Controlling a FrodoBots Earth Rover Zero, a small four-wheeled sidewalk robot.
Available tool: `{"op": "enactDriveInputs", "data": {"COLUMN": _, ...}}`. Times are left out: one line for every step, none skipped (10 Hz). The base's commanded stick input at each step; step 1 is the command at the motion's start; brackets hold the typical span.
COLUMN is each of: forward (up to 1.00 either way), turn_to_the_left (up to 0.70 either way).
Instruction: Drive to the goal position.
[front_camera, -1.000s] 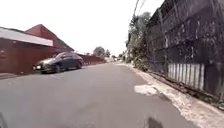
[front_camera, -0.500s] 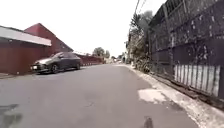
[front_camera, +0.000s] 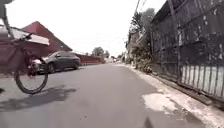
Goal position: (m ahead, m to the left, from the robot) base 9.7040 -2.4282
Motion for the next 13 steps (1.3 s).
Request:
{"op": "enactDriveInputs", "data": {"forward": 0.70, "turn_to_the_left": 0.00}}
{"op": "enactDriveInputs", "data": {"forward": 0.70, "turn_to_the_left": 0.00}}
{"op": "enactDriveInputs", "data": {"forward": 0.70, "turn_to_the_left": 0.00}}
{"op": "enactDriveInputs", "data": {"forward": 0.70, "turn_to_the_left": 0.00}}
{"op": "enactDriveInputs", "data": {"forward": 0.70, "turn_to_the_left": 0.00}}
{"op": "enactDriveInputs", "data": {"forward": 0.70, "turn_to_the_left": 0.00}}
{"op": "enactDriveInputs", "data": {"forward": 0.70, "turn_to_the_left": 0.00}}
{"op": "enactDriveInputs", "data": {"forward": 0.70, "turn_to_the_left": 0.00}}
{"op": "enactDriveInputs", "data": {"forward": 0.70, "turn_to_the_left": 0.00}}
{"op": "enactDriveInputs", "data": {"forward": 0.70, "turn_to_the_left": 0.00}}
{"op": "enactDriveInputs", "data": {"forward": 0.70, "turn_to_the_left": 0.00}}
{"op": "enactDriveInputs", "data": {"forward": 0.70, "turn_to_the_left": 0.00}}
{"op": "enactDriveInputs", "data": {"forward": 0.70, "turn_to_the_left": 0.00}}
